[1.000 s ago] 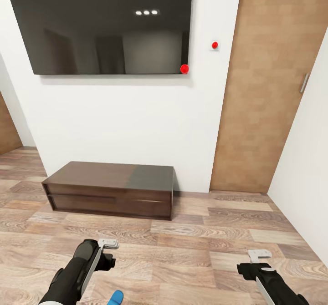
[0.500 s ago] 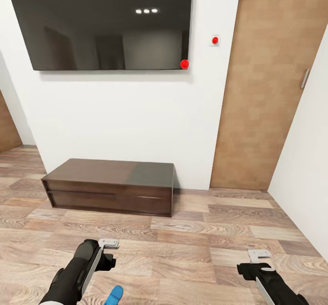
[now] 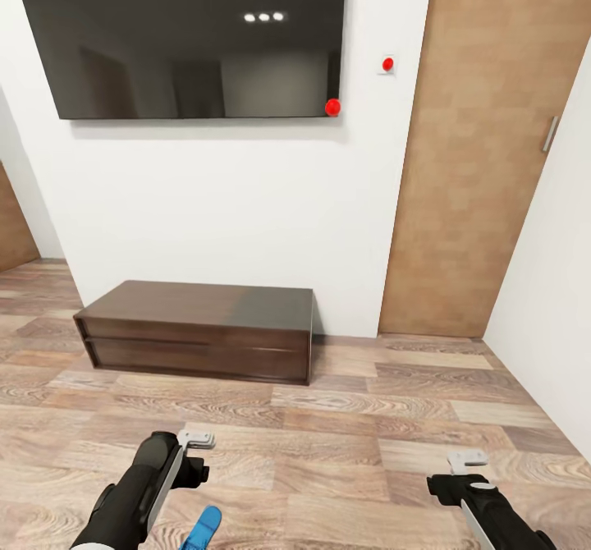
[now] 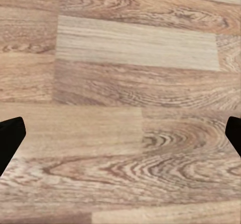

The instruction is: In the bedroom, move the book from the bed onto either nightstand, and place the two sandals side by side next to the bed.

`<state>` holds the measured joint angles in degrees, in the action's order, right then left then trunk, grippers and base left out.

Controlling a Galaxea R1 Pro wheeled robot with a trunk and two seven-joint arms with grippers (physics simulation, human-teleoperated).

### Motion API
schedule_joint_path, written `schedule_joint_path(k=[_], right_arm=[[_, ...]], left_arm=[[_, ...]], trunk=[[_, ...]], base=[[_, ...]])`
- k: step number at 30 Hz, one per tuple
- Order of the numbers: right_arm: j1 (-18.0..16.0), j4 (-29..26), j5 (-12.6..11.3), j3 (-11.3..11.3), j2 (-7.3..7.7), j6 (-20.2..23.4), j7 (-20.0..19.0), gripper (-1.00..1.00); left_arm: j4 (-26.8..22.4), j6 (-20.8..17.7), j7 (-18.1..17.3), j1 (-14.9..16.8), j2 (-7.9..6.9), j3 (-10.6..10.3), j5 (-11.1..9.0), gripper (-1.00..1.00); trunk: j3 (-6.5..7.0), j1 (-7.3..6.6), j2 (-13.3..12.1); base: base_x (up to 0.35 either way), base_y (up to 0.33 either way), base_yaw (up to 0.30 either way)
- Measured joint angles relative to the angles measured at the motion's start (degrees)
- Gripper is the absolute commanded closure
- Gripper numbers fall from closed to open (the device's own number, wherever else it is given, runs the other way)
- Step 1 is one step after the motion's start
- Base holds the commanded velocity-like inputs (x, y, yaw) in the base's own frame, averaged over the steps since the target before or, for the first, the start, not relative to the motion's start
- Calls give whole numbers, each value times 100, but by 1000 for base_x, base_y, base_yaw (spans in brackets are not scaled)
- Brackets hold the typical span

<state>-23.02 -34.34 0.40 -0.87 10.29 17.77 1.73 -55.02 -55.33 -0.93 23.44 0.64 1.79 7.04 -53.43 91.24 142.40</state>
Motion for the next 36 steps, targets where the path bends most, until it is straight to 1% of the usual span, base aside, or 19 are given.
schedule_joint_path(k=[2, 22, 36], right_arm=[[0, 0, 0, 0, -2, 0, 1, -100], [0, 0, 1, 0, -9, 0, -1, -100], [0, -21, -33, -16, 34, -7, 1, -100]], left_arm=[[-1, 0, -1, 0, 0, 0, -1, -100], [-12, 7, -8, 0, 8, 0, -11, -100], [-12, 5, -10, 0, 9, 0, -11, -100]], trunk=[[-36, 44, 80], [-479, 96, 108], [-790, 132, 127]], base=[[0, 0, 0], [0, 0, 0], [0, 0, 0]])
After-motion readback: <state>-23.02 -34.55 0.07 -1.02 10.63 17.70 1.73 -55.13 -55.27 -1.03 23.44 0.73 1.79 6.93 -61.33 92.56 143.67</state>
